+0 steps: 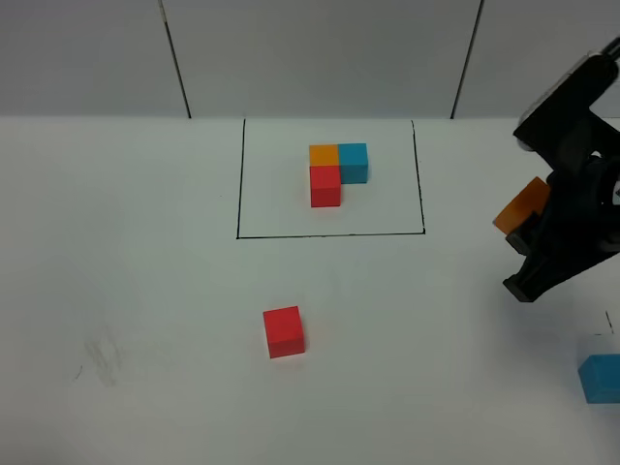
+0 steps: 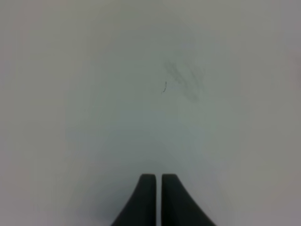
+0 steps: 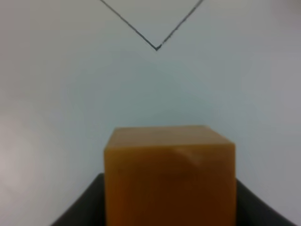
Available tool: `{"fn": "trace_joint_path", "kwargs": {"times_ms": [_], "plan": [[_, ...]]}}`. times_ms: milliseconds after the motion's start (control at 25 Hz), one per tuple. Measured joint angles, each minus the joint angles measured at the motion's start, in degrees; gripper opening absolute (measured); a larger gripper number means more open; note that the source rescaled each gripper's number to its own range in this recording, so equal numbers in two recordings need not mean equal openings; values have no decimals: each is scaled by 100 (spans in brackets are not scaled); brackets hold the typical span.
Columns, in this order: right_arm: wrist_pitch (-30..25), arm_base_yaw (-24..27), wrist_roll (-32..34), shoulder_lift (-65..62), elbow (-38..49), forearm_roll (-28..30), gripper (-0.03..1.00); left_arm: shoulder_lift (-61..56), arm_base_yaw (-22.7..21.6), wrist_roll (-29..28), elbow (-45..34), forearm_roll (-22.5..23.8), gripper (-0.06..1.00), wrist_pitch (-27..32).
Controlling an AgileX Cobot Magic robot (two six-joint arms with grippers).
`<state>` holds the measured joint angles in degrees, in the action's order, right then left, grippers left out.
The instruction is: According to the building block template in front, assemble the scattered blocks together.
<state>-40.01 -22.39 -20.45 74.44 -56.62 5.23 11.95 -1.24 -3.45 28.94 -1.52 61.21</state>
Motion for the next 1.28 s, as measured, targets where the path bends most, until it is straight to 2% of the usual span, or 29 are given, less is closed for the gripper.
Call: {"fn": "trace_joint_path", "kwargs": {"times_ms": [240, 480, 880, 1280], "plan": [[-27, -496, -1340, 0, -44, -251, 60, 0, 0, 0, 0, 0, 0, 0], [-21, -809, -1992, 0, -44, -594, 60, 0, 0, 0, 0, 0, 0, 0], [225, -808, -2309, 404, -255, -696, 60, 0, 0, 0, 0, 0, 0, 0], [-349, -808, -2450, 1611, -2045, -463, 59, 0, 0, 0, 0, 0, 0, 0]]}}
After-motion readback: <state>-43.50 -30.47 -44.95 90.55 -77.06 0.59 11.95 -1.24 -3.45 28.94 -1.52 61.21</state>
